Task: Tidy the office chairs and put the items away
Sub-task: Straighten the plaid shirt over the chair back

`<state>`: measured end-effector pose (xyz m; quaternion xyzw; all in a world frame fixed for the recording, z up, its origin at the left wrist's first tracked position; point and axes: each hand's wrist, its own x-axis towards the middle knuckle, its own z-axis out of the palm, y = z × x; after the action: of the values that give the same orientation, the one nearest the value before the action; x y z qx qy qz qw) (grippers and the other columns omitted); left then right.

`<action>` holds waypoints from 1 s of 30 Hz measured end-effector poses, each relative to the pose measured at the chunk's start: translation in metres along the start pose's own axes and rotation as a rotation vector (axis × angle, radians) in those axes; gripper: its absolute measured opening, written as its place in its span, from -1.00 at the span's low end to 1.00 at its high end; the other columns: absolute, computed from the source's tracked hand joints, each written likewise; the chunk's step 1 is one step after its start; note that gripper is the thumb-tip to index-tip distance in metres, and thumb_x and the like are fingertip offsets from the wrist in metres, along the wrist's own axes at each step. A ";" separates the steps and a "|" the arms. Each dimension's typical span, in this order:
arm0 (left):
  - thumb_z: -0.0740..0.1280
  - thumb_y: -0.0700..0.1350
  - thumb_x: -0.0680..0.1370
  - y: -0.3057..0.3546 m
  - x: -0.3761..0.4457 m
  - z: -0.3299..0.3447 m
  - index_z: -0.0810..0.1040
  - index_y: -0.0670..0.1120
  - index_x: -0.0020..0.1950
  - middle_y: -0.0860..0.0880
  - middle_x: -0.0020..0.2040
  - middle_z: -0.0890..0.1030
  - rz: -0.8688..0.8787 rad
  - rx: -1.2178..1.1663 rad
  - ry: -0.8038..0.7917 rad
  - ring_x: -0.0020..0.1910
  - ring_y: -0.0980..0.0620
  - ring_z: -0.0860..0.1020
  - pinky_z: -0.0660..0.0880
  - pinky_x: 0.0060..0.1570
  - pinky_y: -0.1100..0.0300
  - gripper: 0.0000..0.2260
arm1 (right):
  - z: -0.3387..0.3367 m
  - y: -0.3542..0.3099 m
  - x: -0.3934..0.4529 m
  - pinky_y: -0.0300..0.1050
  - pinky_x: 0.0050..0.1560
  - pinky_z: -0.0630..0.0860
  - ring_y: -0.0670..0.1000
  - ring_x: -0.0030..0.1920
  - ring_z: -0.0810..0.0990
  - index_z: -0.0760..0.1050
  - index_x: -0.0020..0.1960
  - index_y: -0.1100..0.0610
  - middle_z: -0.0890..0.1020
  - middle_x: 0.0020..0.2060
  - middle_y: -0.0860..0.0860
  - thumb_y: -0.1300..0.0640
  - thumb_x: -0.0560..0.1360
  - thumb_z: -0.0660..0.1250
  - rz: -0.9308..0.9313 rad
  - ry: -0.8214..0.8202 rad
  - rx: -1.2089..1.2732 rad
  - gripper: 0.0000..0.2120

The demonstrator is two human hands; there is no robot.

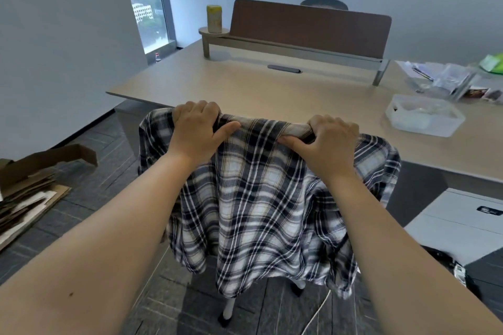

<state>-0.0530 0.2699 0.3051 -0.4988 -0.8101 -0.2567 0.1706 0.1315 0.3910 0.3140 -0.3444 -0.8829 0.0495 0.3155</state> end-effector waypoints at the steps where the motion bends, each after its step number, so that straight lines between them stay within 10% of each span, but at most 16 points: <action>1: -0.32 0.52 0.22 0.002 0.008 0.005 0.45 -0.25 -0.10 -0.07 -0.22 0.34 0.010 0.005 -0.005 -0.14 -0.02 0.26 0.08 -0.10 0.12 -0.04 | 0.002 0.007 0.006 -0.13 -0.08 0.07 0.02 -0.26 0.33 0.28 -0.30 0.13 0.24 -0.46 -0.10 -0.33 0.31 0.29 0.002 -0.003 0.007 -0.48; 30: -0.12 0.50 0.26 -0.013 0.185 0.116 0.42 -0.22 -0.09 -0.13 -0.14 0.40 0.089 -0.115 -0.069 -0.08 -0.07 0.30 0.18 -0.03 0.06 -0.19 | 0.065 0.083 0.152 -0.13 -0.08 0.04 0.03 -0.21 0.35 0.39 -0.23 0.15 0.42 -0.29 0.00 -0.30 0.32 0.31 0.102 0.030 -0.107 -0.51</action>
<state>-0.1494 0.4660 0.3066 -0.5517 -0.7764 -0.2777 0.1250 0.0553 0.5595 0.3164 -0.4060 -0.8607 0.0131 0.3069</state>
